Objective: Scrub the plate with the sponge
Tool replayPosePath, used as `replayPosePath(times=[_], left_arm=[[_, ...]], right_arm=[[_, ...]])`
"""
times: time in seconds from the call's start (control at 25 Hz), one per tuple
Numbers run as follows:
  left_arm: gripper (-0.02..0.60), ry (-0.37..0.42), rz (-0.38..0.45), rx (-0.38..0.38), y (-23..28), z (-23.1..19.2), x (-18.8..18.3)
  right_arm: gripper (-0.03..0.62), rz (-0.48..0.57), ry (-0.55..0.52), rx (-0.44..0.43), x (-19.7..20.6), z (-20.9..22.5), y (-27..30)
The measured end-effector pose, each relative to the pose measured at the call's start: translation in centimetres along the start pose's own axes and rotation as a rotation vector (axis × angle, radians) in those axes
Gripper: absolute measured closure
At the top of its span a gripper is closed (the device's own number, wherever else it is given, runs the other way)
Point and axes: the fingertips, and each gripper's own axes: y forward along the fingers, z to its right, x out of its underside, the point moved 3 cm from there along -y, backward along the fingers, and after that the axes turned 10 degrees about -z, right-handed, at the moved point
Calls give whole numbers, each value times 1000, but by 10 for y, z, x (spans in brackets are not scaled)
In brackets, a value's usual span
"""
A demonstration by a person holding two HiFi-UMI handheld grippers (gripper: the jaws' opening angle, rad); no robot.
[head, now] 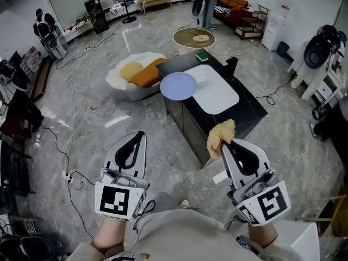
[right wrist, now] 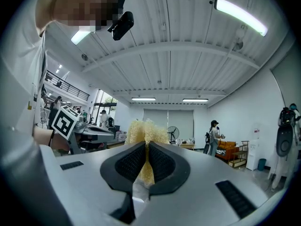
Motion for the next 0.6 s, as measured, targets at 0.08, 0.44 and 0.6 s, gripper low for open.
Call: replayPosePath(times=[0.08,0.44,0.6], left_arm=[[563,-9,-5,-4,3,0,3],[563,-1,-7,9,27,-3,13],[563,-12,-16,9,47,-14,18]], right_arm=[[548,-6,-2,2,3,3,1],[548,-16,15,5,17,16,21],[548,-33,8,-4,24,20,43]])
